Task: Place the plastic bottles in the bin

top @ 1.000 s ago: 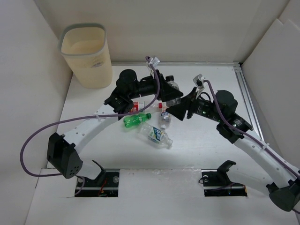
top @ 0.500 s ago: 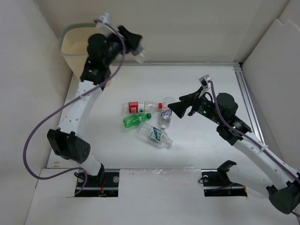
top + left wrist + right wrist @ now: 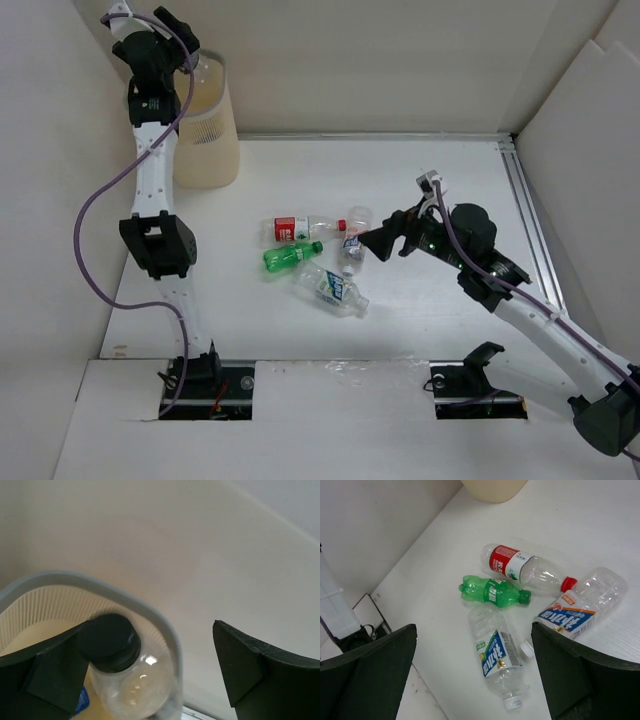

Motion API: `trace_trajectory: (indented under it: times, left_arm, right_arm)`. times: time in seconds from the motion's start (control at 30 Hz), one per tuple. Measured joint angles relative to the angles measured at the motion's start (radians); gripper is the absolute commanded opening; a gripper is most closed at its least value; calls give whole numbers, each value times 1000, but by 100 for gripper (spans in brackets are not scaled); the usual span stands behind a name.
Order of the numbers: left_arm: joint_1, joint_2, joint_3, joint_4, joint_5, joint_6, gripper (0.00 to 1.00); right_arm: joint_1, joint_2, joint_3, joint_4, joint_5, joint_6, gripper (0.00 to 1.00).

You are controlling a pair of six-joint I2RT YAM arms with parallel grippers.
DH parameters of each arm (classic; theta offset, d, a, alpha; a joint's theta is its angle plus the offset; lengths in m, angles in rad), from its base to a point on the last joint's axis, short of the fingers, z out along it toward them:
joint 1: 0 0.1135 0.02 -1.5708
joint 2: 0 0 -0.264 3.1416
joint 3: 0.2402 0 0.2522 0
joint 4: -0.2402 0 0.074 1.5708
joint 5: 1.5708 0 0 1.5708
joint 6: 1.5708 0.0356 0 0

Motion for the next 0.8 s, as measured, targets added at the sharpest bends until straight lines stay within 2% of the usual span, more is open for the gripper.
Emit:
trace_trajectory:
  times: [0.17, 0.33, 0.53, 0.8]
  left_arm:
    - [8, 21, -33, -47, -99, 27, 100]
    - [18, -3, -52, -52, -123, 70, 100]
    - [19, -246, -275, -68, -6, 105, 100]
    - [-21, -671, -519, -27, 187, 88, 100]
  right_arm:
    - [0, 10, 2, -54, 103, -7, 100]
    - [1, 157, 43, -138, 275, 45, 100]
    - [31, 444, 128, -222, 429, 139, 100]
    - [62, 700, 230, -225, 466, 203, 99]
